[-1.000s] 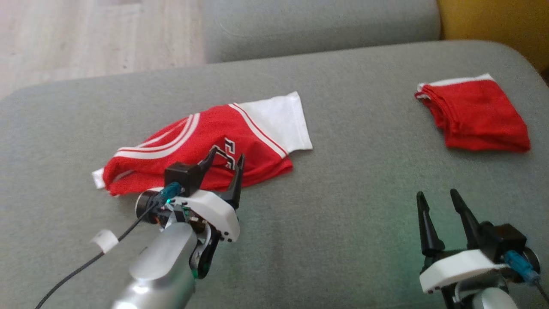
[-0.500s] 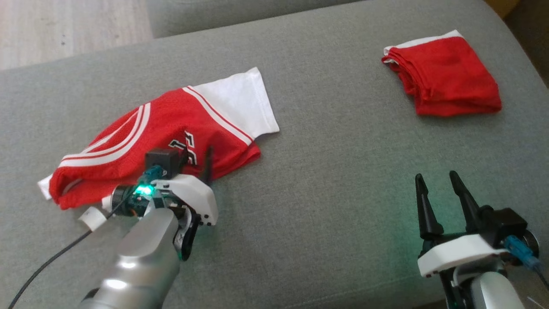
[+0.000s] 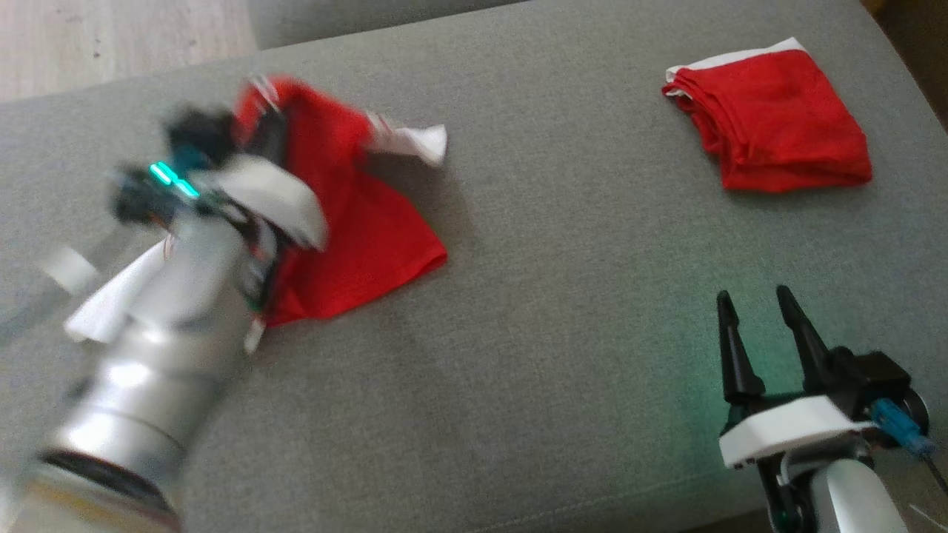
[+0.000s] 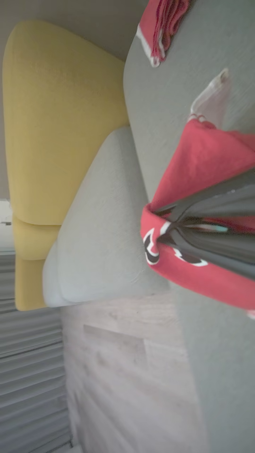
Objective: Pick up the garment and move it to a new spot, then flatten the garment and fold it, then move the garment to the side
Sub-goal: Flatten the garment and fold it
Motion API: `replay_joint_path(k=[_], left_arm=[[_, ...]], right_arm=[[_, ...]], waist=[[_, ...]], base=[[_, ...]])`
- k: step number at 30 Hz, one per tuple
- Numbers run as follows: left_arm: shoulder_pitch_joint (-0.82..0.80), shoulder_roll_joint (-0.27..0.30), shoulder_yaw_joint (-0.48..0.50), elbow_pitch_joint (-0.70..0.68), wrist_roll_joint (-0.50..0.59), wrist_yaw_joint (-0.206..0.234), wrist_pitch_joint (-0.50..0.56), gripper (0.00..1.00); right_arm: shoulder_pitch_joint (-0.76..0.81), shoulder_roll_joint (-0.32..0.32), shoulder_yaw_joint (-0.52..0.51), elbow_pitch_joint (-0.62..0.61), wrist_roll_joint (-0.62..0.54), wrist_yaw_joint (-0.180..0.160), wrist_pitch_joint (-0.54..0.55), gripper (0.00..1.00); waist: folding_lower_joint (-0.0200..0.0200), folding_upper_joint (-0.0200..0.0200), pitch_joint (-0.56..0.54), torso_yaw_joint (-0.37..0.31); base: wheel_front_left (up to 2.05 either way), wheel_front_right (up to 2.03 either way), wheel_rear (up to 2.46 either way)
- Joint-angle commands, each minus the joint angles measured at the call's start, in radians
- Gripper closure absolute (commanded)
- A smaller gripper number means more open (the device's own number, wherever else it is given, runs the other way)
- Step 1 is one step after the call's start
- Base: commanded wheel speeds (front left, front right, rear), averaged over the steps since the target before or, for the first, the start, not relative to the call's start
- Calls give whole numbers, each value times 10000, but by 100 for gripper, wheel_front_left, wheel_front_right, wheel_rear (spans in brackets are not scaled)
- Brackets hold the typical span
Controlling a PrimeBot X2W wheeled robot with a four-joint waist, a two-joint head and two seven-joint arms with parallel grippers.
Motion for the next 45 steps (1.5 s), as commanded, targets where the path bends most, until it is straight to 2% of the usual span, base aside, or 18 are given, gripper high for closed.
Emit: replay_joint_path(k=[1, 9, 10, 12, 16, 20, 27, 32, 36, 41, 45], left_arm=[[-734, 551, 384, -263, 77, -66, 47, 100], [-2236, 2524, 361, 196, 488, -397, 923, 100], [-2267, 2690, 344, 300, 537, -391, 916, 71], [-2241, 2906, 325, 481, 605, -327, 799, 0], [-1950, 2992, 496, 861, 357, -402, 510, 0], [-1444, 2591, 418, 771, 283, -541, 11, 0], [358, 1119, -71, -36, 258, -836, -441, 0], [1642, 95, -473, -356, 243, -825, -484, 0], [2096, -481, -793, -169, 274, -787, -365, 0], [2098, -746, -1007, 169, 290, -801, -144, 0], [1840, -773, -980, 600, 298, -566, -141, 0]], right_arm=[[-448, -68, 293, -311, 91, 65, -111, 0], [-762, -68, 531, -189, 222, 65, -265, 0], [-800, -68, 553, -154, 238, 65, -292, 0], [-861, -68, 586, -80, 266, 65, -339, 0], [-909, -68, 580, 38, 286, 65, -416, 0], [-837, -68, 487, 177, 273, 65, -462, 0], [-541, -68, 387, 252, 190, 65, -404, 0], [-355, -68, 451, 104, 137, 65, -254, 0], [-310, -68, 560, -65, 113, 65, -154, 0], [-365, -68, 646, -201, 106, 65, -100, 0], [-433, -68, 683, -238, 130, 65, -99, 0]], waist=[[-1, 0, 87, -84], [-1, 0, 694, -559], [-1, 0, 743, -600], [-1, 0, 805, -652], [-1, 0, 804, -648], [-1, 0, 524, -453], [-1, 0, -147, 6], [-1, 0, -356, 83], [-1, 0, -267, -20], [-1, 0, -42, -244], [-1, 0, 169, -515]], base=[[0, 0, 0], [0, 0, 0], [0, 0, 0], [0, 0, 0], [0, 0, 0], [0, 0, 0], [0, 0, 0], [0, 0, 0], [0, 0, 0], [0, 0, 0], [0, 0, 0]])
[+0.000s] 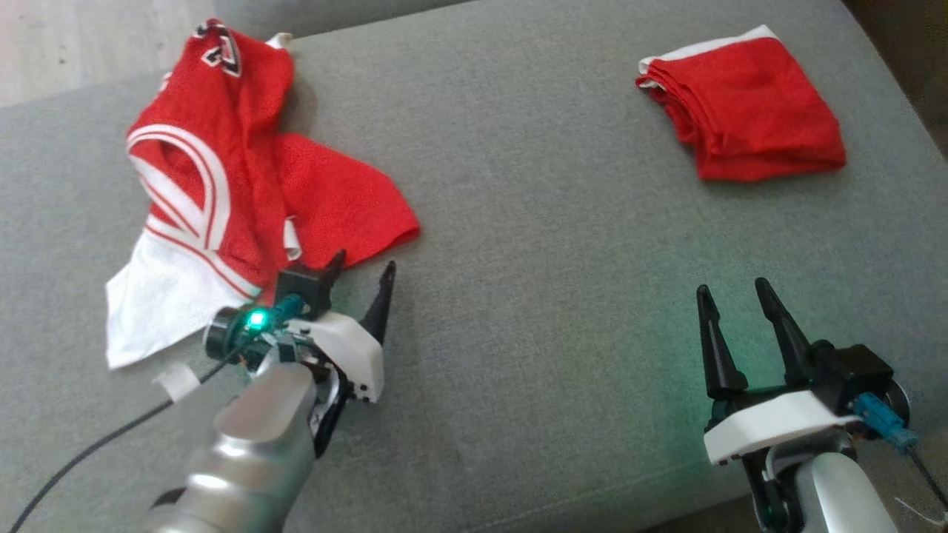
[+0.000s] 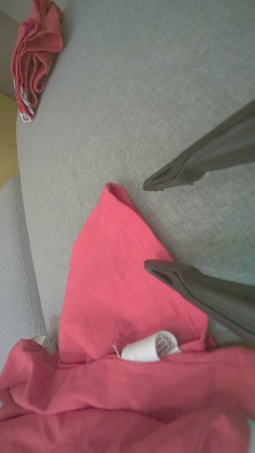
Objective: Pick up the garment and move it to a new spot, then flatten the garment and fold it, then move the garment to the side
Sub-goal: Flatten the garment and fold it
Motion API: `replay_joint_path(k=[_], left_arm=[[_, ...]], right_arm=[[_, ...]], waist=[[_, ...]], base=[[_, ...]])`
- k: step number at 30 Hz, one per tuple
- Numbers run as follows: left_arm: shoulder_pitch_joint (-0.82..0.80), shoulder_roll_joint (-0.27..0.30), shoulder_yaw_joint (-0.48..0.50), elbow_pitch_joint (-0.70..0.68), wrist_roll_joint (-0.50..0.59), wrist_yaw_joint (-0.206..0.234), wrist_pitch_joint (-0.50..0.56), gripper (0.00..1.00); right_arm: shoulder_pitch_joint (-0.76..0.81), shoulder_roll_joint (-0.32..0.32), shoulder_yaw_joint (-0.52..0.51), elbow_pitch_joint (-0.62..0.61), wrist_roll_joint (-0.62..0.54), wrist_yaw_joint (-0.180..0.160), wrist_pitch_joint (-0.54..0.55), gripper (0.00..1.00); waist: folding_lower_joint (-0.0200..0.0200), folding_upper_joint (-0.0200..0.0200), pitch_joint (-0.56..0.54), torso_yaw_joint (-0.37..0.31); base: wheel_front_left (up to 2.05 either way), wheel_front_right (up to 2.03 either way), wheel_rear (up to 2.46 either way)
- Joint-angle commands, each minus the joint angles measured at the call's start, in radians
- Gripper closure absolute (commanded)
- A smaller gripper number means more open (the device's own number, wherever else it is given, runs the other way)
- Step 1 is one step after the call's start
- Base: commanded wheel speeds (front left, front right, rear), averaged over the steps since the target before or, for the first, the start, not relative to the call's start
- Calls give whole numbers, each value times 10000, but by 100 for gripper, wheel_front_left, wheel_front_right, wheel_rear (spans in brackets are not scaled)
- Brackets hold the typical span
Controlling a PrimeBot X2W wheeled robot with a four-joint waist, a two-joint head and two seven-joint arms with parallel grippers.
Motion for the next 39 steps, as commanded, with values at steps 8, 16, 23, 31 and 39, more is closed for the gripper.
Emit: replay_joint_path(k=[8, 16, 23, 31, 39], left_arm=[[-1105, 221, 221, 983, -8, 404, 498, 0], [-1554, -105, 5, 906, 33, 132, 160, 100], [-1875, -325, -528, -1289, -517, -165, -18, 100], [-2091, -330, -2175, -3973, -2006, 1086, 908, 100], [-1808, -332, -3606, -3915, -2623, 1598, 858, 0]], right_arm=[[-412, -66, 258, -321, 18, 65, -91, 0], [-428, -66, 123, -154, 77, 65, -211, 0], [-346, -66, -185, 41, 68, 65, -252, 0], [-345, -66, -113, 122, 80, 65, -214, 0], [-353, -66, -57, 359, 281, 65, -395, 0]], waist=[[0, -1, 418, -482], [0, -1, 332, -458], [0, -1, -78, -515], [0, -1, -189, -957], [0, -1, -80, -681]], base=[[0, 0, 0], [0, 0, 0], [0, 0, 0], [0, 0, 0], [0, 0, 0]])
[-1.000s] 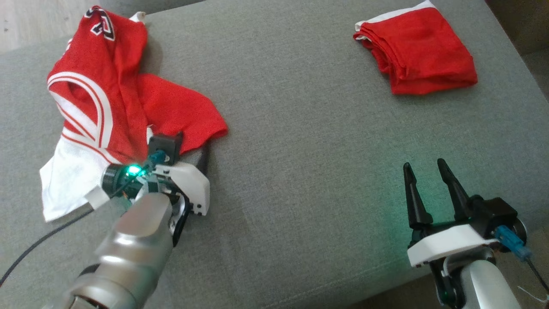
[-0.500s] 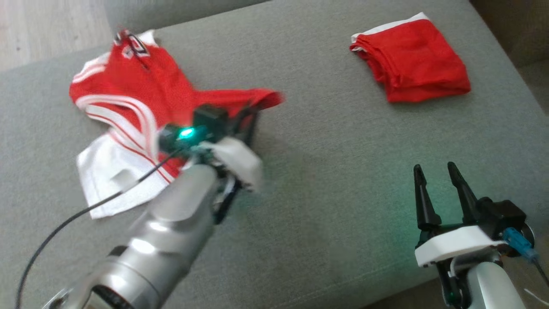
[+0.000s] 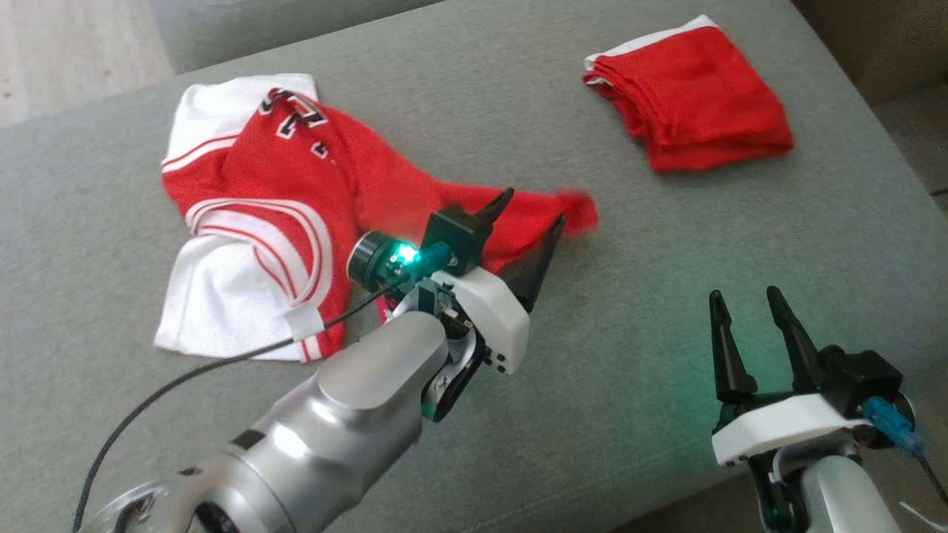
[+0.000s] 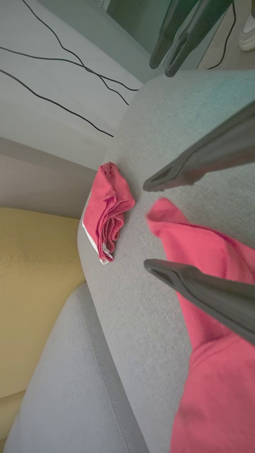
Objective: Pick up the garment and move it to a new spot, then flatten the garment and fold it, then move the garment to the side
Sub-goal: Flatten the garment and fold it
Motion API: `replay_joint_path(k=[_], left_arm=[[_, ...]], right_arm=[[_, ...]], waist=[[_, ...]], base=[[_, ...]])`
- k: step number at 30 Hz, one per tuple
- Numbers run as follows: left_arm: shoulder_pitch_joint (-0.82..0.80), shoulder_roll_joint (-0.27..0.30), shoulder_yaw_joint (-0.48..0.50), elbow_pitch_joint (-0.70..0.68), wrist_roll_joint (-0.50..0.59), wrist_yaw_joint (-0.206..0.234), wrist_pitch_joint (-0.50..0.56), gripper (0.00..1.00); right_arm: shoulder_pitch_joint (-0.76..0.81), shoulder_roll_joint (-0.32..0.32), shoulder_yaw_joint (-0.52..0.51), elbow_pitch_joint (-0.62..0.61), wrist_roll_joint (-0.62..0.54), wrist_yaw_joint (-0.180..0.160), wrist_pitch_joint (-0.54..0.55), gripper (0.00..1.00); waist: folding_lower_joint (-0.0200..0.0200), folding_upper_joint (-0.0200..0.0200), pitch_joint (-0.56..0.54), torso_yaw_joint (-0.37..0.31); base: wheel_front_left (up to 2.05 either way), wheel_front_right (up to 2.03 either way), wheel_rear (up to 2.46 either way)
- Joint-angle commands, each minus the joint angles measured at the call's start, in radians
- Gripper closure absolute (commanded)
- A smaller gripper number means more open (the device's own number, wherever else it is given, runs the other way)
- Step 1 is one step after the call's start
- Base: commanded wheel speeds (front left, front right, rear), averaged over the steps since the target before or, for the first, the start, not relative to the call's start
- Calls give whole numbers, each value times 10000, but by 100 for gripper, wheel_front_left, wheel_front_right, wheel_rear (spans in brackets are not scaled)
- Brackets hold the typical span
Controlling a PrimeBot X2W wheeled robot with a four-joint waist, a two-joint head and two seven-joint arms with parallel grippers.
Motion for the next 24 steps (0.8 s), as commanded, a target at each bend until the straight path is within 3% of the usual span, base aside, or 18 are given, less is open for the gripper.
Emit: replay_joint_path(k=[1, 9, 20, 24], left_arm=[[-315, 58, 148, -155, -100, 89, -160, 0], [26, 77, 263, 172, -461, 560, -941, 0], [1873, 1064, 1527, 894, -1174, 1359, -1392, 0], [2302, 1119, 1863, 1026, -1356, 1202, -1421, 0]], right_arm=[[-250, -66, 199, -256, 14, 65, -121, 0], [-156, -66, -37, -135, -53, 65, -170, 0], [167, -66, -145, -200, -79, 65, -77, 0], [150, -66, -88, -279, -150, 65, -18, 0]], waist=[[0, 0, -26, 136], [0, 0, -572, 942], [0, 0, -971, 1433], [0, 0, -862, 1360]], base=[[0, 0, 0], [0, 0, 0], [0, 0, 0], [0, 0, 0]])
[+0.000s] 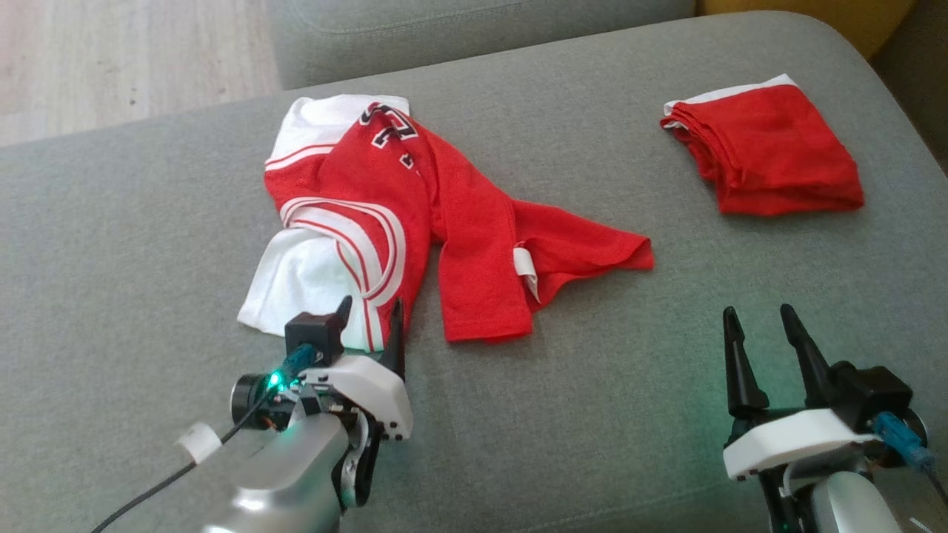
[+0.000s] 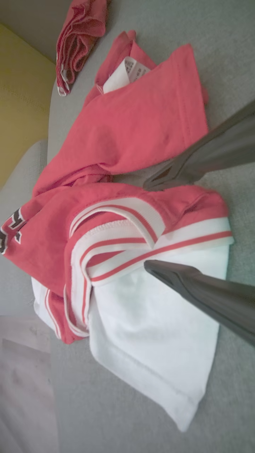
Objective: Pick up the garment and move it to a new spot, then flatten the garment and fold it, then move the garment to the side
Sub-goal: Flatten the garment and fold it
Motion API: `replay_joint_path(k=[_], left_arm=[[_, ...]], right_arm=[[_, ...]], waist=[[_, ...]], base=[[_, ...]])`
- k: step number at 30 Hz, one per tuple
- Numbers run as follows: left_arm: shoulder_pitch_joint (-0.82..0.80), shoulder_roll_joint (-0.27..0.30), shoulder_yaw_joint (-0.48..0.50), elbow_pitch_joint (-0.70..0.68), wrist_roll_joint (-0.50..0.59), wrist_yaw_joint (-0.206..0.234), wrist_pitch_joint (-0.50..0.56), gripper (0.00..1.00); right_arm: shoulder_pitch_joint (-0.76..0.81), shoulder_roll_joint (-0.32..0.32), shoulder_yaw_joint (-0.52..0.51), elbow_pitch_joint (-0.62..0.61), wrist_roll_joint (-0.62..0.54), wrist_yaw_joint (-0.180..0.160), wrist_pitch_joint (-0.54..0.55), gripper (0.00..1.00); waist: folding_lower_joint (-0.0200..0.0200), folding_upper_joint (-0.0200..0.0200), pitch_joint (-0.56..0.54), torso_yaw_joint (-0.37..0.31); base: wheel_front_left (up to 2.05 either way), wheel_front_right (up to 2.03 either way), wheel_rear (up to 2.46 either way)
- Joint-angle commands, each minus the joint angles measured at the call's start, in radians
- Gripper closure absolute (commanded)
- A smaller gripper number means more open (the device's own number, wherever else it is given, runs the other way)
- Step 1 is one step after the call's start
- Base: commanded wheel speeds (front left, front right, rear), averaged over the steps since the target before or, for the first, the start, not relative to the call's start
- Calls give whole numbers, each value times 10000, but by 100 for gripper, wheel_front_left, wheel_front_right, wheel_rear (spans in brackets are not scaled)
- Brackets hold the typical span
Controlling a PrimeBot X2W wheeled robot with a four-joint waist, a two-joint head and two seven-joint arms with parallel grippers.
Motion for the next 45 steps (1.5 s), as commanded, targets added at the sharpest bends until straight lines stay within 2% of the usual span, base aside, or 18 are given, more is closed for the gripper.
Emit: replay_joint_path(k=[1, 5, 12, 16, 18, 19, 24, 30, 37, 42, 45], left_arm=[[-284, 89, 383, -152, -28, -83, -118, 0], [-341, -118, 519, 49, -95, -354, -124, 0], [-539, -264, 924, 1031, -279, -228, -129, 0], [-591, -368, 961, 1455, -277, -389, -130, 0], [-635, -438, 883, 1605, -211, -551, -131, 71], [-674, -480, 863, 1627, -167, -639, -131, 100], [-944, -545, 1170, 1095, 443, -700, -132, 100], [-868, -556, 1603, -726, 1851, -665, -132, 100], [-1449, -782, 1122, -2898, 2476, -867, -30, 100], [-1692, -831, 1195, -4422, 2217, -595, 344, 100], [-1218, -285, 1300, -4973, 2104, -242, 623, 100]], right_arm=[[-181, -66, 275, -362, -69, 65, 8, 0], [-196, -66, 322, -448, -159, 65, 97, 0], [-184, -66, 392, -587, -254, 65, 216, 0], [-78, -66, 399, -648, -276, 65, 249, 0], [-47, -66, 406, -666, -278, 65, 265, 0], [-33, -66, 395, -669, -274, 65, 269, 0], [11, -66, 312, -678, -240, 65, 267, 0], [174, -66, 156, -604, -198, 65, 234, 0], [355, -66, 140, -471, -137, 65, 233, 0], [423, -66, 103, -496, -97, 65, 237, 0], [434, -66, -8, -554, -92, 65, 209, 0]], waist=[[0, -1, 49, -66], [0, -1, 147, -265], [0, -1, 225, -701], [0, -1, 204, -793], [0, -1, 183, -811], [0, -1, 164, -803], [0, -1, 38, -646], [0, -1, -404, -155], [0, -1, -975, 334], [0, -1, -978, 527], [0, -1, -834, 693]], base=[[0, 0, 0], [0, 0, 0], [0, 0, 0], [0, 0, 0], [0, 0, 0], [0, 0, 0], [0, 0, 0], [0, 0, 0], [0, 0, 0], [0, 0, 0], [0, 0, 0]])
